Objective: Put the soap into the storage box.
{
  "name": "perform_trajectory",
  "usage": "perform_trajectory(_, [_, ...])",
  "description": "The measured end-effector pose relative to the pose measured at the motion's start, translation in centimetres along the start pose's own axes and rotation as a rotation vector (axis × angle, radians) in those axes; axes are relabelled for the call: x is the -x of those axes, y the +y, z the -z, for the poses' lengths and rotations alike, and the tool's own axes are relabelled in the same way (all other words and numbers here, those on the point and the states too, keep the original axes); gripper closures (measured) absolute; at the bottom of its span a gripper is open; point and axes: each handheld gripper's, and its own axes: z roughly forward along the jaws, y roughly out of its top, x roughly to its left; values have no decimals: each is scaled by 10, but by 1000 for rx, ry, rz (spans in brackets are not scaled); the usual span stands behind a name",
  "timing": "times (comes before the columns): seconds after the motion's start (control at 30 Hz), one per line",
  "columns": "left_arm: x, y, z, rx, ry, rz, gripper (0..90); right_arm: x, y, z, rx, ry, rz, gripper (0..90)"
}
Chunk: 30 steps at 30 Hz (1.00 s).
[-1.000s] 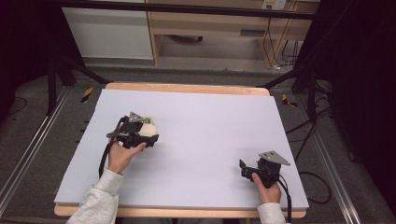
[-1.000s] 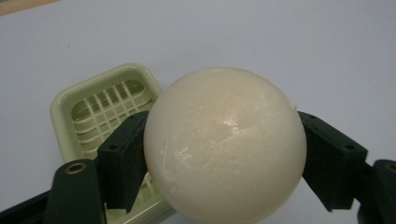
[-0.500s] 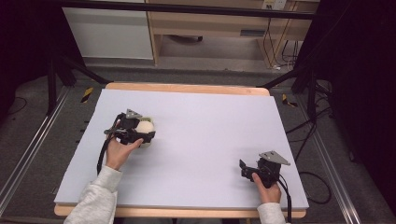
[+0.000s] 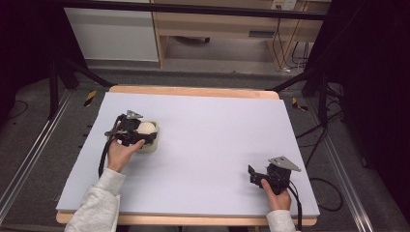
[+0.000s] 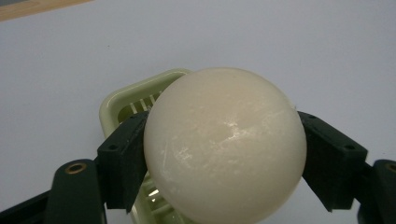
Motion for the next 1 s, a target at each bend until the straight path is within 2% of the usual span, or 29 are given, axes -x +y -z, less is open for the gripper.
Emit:
perform_trajectory(0.13, [-4,0,-3,-6,7,11,242,0,0,0,1,1,4,42])
perform_trajectory(0.43, [-10,-2,-9,-36,25,7,242,0,0,0,-4,3,3,42])
perform_trajectory(1.0, [-15,-4,-19,-70,32,10,242,0,0,0,-3,1,2,43])
